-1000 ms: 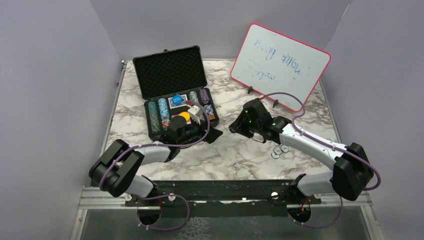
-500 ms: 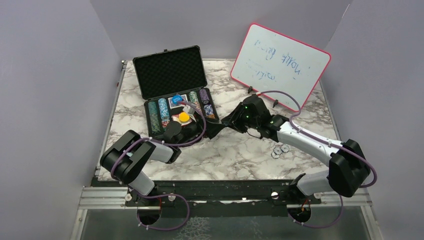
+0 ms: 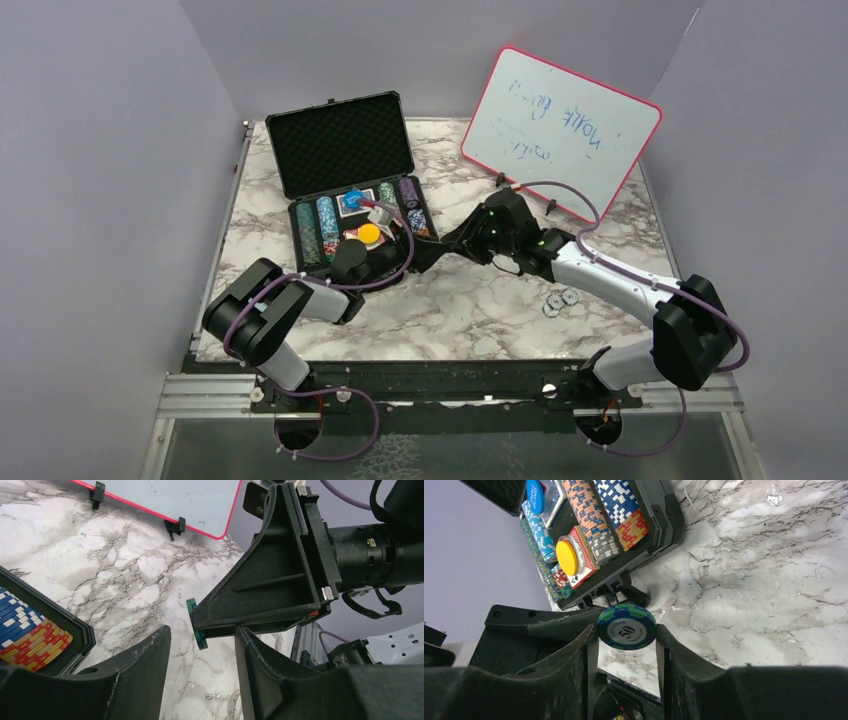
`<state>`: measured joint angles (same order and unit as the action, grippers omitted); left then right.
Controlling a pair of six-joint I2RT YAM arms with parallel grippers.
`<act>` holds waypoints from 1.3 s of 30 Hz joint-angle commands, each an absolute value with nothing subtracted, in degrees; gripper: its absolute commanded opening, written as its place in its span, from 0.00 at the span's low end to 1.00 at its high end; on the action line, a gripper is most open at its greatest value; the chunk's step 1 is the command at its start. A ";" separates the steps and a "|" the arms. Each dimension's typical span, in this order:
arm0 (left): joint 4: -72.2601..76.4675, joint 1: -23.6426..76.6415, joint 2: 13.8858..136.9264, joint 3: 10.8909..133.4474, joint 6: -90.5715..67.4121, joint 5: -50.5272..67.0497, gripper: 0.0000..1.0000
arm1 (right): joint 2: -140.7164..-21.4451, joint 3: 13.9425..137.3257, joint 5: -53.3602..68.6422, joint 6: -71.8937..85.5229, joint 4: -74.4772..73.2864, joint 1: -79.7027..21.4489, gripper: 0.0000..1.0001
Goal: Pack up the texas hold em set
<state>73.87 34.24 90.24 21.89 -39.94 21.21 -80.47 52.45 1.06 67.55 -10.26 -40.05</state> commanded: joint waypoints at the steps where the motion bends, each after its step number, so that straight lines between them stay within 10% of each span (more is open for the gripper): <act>1: 72.25 34.37 90.14 22.74 -38.59 18.79 0.54 | -80.48 54.49 1.77 68.45 -8.55 -39.98 0.31; 9: 70.76 34.39 90.39 23.87 -38.91 18.91 0.57 | -80.60 54.54 2.20 68.40 -7.83 -39.86 0.31; 24: 68.06 34.37 90.14 25.31 -36.60 19.72 0.06 | -81.60 54.43 5.66 66.47 -5.88 -39.81 0.34; 30: 59.31 33.39 85.95 26.82 -21.05 24.29 0.00 | -81.07 55.97 5.23 63.12 -8.85 -37.32 0.74; 39: 12.72 22.90 76.32 40.93 20.41 33.31 0.00 | -76.21 55.13 1.59 54.57 -12.64 -29.53 0.83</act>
<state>41.32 27.44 80.60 32.38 -6.83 27.35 -79.15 54.52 4.08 60.45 -9.61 -31.79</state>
